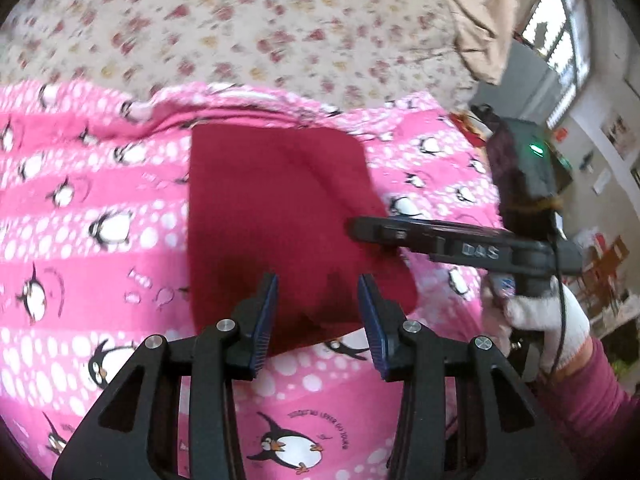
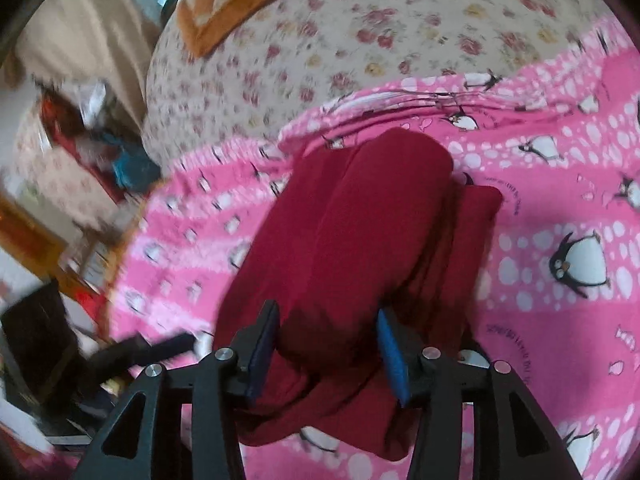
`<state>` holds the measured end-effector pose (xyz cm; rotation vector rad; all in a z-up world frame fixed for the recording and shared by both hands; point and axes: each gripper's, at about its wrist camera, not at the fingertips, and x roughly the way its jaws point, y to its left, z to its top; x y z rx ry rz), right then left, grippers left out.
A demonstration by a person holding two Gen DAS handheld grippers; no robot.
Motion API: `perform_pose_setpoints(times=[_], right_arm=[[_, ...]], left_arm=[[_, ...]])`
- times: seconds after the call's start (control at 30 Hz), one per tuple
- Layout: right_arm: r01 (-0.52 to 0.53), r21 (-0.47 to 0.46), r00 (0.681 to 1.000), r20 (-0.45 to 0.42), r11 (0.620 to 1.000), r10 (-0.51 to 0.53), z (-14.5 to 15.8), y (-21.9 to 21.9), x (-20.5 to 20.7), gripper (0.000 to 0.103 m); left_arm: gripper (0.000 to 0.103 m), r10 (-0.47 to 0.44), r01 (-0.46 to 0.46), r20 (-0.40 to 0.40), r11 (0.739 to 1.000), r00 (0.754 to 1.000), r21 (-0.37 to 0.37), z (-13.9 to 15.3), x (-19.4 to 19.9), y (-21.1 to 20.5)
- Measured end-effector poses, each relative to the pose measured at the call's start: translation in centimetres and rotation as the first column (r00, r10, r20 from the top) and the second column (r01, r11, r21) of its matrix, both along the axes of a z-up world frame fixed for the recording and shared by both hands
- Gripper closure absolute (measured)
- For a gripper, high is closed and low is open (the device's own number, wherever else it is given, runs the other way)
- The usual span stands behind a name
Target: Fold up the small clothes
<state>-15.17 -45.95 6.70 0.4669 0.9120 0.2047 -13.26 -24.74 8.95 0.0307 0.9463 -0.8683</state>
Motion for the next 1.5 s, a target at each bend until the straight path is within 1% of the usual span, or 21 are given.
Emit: perform_pose_setpoints(times=[0.03, 0.1, 0.13, 0.23, 0.3, 0.4, 0.53, 0.6, 0.73, 0.83, 0.9, 0.93, 0.97, 1.03, 1.1, 1.23, 1.33, 1.37, 1.4, 1.43, 1.5], right_arm=[[-0.003, -0.017, 1.0, 0.013, 1.0, 0.003, 0.0, 0.0, -0.3, 0.066], [0.014, -0.015, 1.0, 0.026, 1.0, -0.013, -0.2, -0.8, -1.1, 0.076], [0.025, -0.033, 0.999, 0.025, 0.999, -0.024, -0.4, -1.3, -1.5, 0.077], [0.05, -0.056, 0.999, 0.01, 0.997, -0.05, -1.4, -2.4, -2.2, 0.077], [0.054, -0.056, 0.998, 0.009, 0.997, -0.054, -1.4, -2.5, -2.4, 0.078], [0.064, -0.081, 0.998, 0.03, 0.995, -0.062, -0.3, -2.4, -2.8, 0.078], [0.119, -0.054, 0.99, 0.081, 0.991, -0.115, 2.1, -2.2, -3.5, 0.077], [0.077, -0.065, 0.991, 0.111, 0.995, -0.07, 3.3, -0.7, -3.6, 0.077], [-0.034, -0.184, 0.996, 0.075, 0.982, 0.048, 2.9, 3.1, -2.8, 0.077], [-0.061, -0.267, 0.997, 0.032, 0.962, 0.073, 1.3, 3.9, -2.8, 0.077], [-0.047, -0.382, 0.998, 0.011, 0.923, 0.055, 0.3, 3.7, -3.2, 0.077], [-0.02, -0.455, 1.0, -0.01, 0.89, 0.017, -0.2, 3.3, -3.3, 0.077], [-0.022, -0.436, 1.0, -0.016, 0.9, 0.017, -0.4, 2.8, -3.5, 0.076], [0.0, -0.285, 1.0, 0.004, 0.958, 0.001, -0.2, 1.2, -4.4, 0.076], [0.027, -0.243, 0.999, 0.046, 0.97, -0.016, 0.5, 0.6, -5.3, 0.076], [0.046, -0.236, 0.99, 0.137, 0.971, -0.014, 2.8, 1.1, -7.2, 0.076], [0.036, -0.24, 0.983, 0.183, 0.97, 0.009, 4.4, 2.5, -7.4, 0.074], [0.02, -0.249, 0.983, 0.182, 0.968, 0.027, 4.6, 3.5, -7.2, 0.073], [0.0, -0.261, 0.983, 0.177, 0.965, 0.048, 4.5, 4.2, -6.8, 0.068], [-0.012, -0.27, 0.984, 0.17, 0.963, 0.06, 4.3, 4.8, -6.4, 0.059], [-0.059, -0.311, 0.987, 0.126, 0.949, 0.102, 3.2, 6.1, -5.3, 0.057]], left_arm=[[0.063, 0.007, -0.007, -0.004, 1.0, 1.0, 0.003, -0.3, 0.1, 0.0], [0.063, 0.017, -0.017, -0.001, 1.0, 1.0, 0.012, -1.1, 0.2, 0.2], [0.063, 0.024, -0.024, -0.001, 1.0, 1.0, 0.02, -1.5, 0.2, 0.3], [0.063, 0.035, -0.033, -0.037, 0.998, 0.999, 0.05, -3.3, 0.6, -0.1], [0.063, 0.044, -0.042, -0.04, 0.997, 0.998, 0.06, -3.8, 0.6, -0.3], [0.063, 0.051, -0.049, -0.032, 0.997, 0.998, 0.062, -3.8, 0.5, -0.3], [0.063, 0.053, -0.051, -0.019, 0.996, 0.998, 0.078, -4.0, 0.6, -0.7], [0.062, 0.055, -0.054, -0.019, 0.996, 0.998, 0.078, -4.2, 0.7, -0.8], [0.062, 0.062, -0.061, -0.019, 0.995, 0.998, 0.078, -4.2, 0.7, -0.8], [0.062, 0.06, -0.058, -0.017, 0.995, 0.998, 0.079, -4.1, 0.7, -0.8], [0.062, 0.059, -0.058, -0.006, 0.994, 0.998, 0.088, -4.1, 0.6, -0.8], [0.062, 0.057, -0.057, -0.002, 0.994, 0.998, 0.092, -4.1, 0.6, -0.8], [0.061, 0.061, -0.061, 0.006, 0.993, 0.998, 0.097, -4.1, 0.5, -0.8], [0.061, 0.067, -0.069, 0.02, 0.993, 0.998, 0.099, -4.0, 0.3, -0.7], [0.061, 0.074, -0.076, 0.022, 0.992, 0.997, 0.1, -3.9, 0.2, -0.5], [0.062, 0.09, -0.094, 0.035, 0.989, 0.995, 0.115, -3.7, -0.1, -0.2], [0.062, 0.103, -0.109, 0.052, 0.986, 0.993, 0.123, -3.4, -0.4, 0.1], [0.061, 0.109, -0.115, 0.053, 0.985, 0.993, 0.127, -3.3, -0.5, 0.2], [0.062, 0.112, -0.118, 0.053, 0.985, 0.992, 0.129, -3.3, -0.6, 0.2], [0.061, 0.115, -0.121, 0.055, 0.984, 0.992, 0.128, -3.3, -0.7, 0.4], [0.061, 0.12, -0.127, 0.06, 0.983, 0.991, 0.13, -3.1, -0.9, 0.7]])
